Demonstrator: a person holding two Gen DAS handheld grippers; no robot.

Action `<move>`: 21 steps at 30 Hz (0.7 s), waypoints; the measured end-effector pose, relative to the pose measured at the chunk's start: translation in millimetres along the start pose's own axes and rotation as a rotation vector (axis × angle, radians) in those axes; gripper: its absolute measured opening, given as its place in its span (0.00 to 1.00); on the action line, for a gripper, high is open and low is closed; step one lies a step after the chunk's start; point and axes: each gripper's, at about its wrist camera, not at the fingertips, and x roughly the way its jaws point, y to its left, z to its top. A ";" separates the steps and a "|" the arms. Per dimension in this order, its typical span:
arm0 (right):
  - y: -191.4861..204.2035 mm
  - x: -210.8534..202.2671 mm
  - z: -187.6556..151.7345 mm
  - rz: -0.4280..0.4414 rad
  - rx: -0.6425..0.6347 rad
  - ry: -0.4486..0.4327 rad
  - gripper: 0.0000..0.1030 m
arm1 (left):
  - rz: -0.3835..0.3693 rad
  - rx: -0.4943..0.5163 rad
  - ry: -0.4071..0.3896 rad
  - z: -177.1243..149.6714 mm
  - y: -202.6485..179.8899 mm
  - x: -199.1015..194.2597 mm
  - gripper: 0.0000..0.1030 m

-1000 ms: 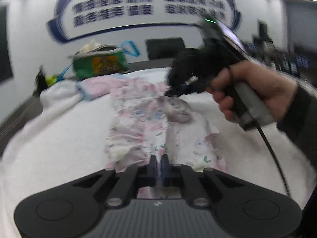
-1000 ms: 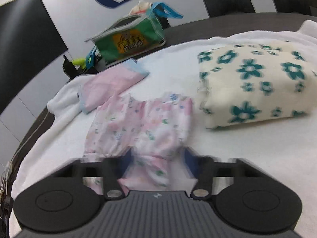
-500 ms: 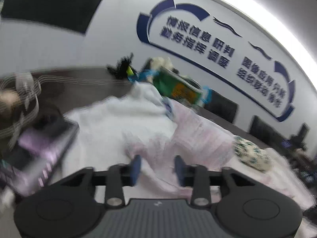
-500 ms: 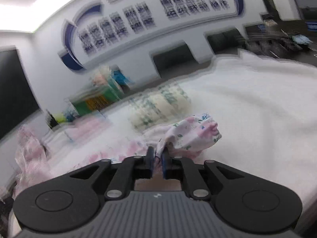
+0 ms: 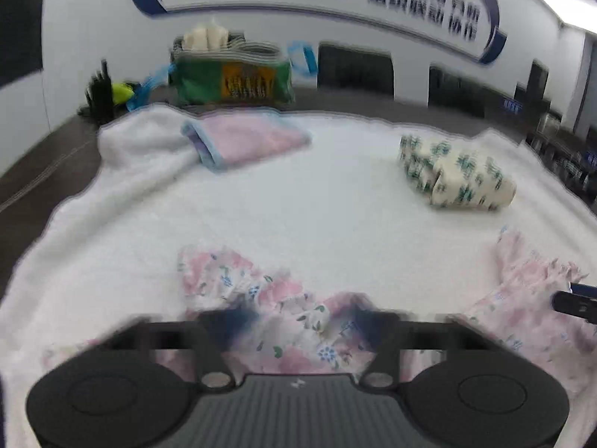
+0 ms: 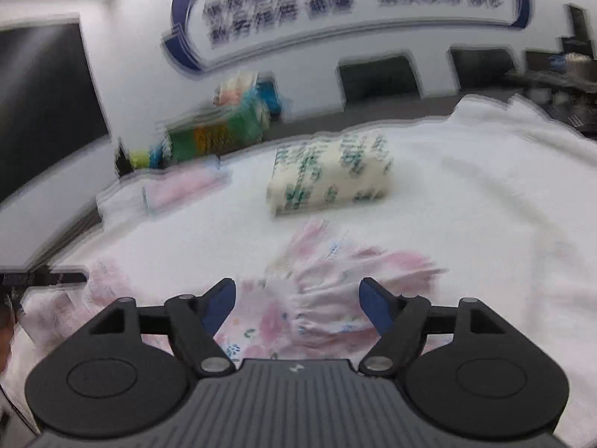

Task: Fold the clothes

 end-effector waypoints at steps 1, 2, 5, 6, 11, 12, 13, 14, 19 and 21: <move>1.5 8.1 0.9 0.002 -0.008 0.021 0.46 | -0.008 -0.022 0.005 -4.2 2.6 1.2 0.03; 2.6 15.0 1.4 0.006 -0.013 0.040 0.26 | -0.016 -0.044 0.011 -8.5 5.1 2.5 0.02; 2.2 -7.2 -4.0 0.041 -0.025 -0.006 0.06 | -0.031 -0.166 -0.165 -37.9 28.8 -53.3 0.01; 2.0 -28.3 -6.5 0.065 -0.036 -0.055 0.06 | -0.038 -0.211 -0.244 -51.9 37.2 -80.8 0.01; -5.4 -123.7 -30.2 0.191 -0.135 -0.153 0.14 | -0.067 -0.279 -0.234 -139.5 63.0 -161.7 0.22; -8.6 -133.5 -34.7 0.179 -0.152 -0.155 0.28 | -0.065 -0.241 -0.218 -150.8 63.6 -170.2 0.35; -11.8 -143.3 -39.2 0.167 -0.169 -0.158 0.42 | -0.064 -0.204 -0.203 -162.2 64.1 -178.6 0.40; -15.0 -153.1 -43.7 0.155 -0.186 -0.160 0.48 | -0.061 -0.170 -0.216 -164.4 65.3 -188.4 0.46; 5.1 -142.6 -52.0 0.266 -0.450 -0.084 0.79 | -0.283 -0.018 -0.377 -138.4 50.5 -205.8 0.77; 13.5 -137.7 -55.2 0.312 -0.558 -0.051 0.82 | -0.409 0.084 -0.384 -125.3 30.1 -194.2 0.81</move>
